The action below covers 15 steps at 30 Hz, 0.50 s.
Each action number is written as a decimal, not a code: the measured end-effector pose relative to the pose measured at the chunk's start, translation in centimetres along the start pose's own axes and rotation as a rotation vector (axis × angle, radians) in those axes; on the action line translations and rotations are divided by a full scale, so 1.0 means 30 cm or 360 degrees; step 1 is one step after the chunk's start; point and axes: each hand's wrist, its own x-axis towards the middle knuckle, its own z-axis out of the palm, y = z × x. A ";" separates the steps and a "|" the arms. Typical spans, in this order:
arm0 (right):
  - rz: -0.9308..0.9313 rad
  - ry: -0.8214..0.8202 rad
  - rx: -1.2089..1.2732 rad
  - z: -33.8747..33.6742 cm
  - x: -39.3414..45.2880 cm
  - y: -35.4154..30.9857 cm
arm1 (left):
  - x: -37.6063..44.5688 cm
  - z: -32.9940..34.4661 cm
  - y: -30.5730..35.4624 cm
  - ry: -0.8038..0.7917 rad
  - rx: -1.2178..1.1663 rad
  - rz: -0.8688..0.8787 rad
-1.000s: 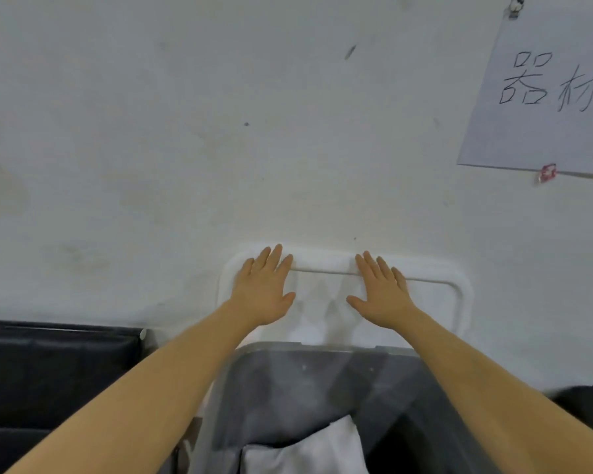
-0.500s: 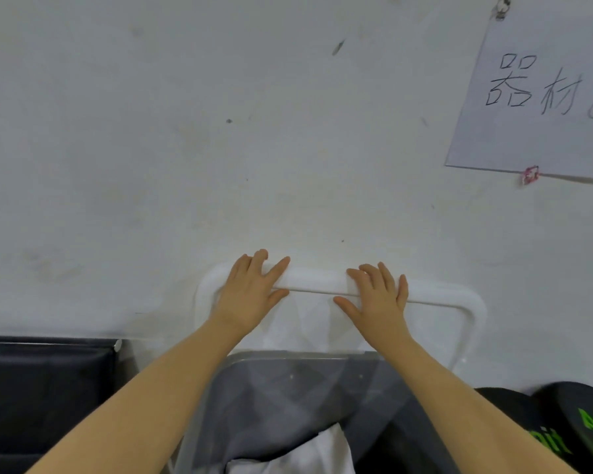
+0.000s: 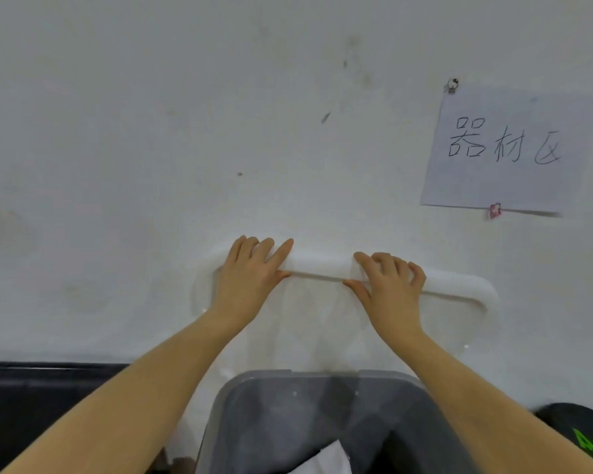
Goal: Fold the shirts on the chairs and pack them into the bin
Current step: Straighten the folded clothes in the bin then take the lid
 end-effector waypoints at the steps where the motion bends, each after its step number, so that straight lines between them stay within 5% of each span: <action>1: -0.0024 0.0046 0.0011 -0.033 0.031 -0.003 | 0.033 -0.029 -0.010 0.0038 0.0030 0.0008; 15: -0.0040 0.0544 0.0130 -0.519 0.273 -0.037 | 0.364 -0.550 -0.008 0.0388 0.0418 0.0088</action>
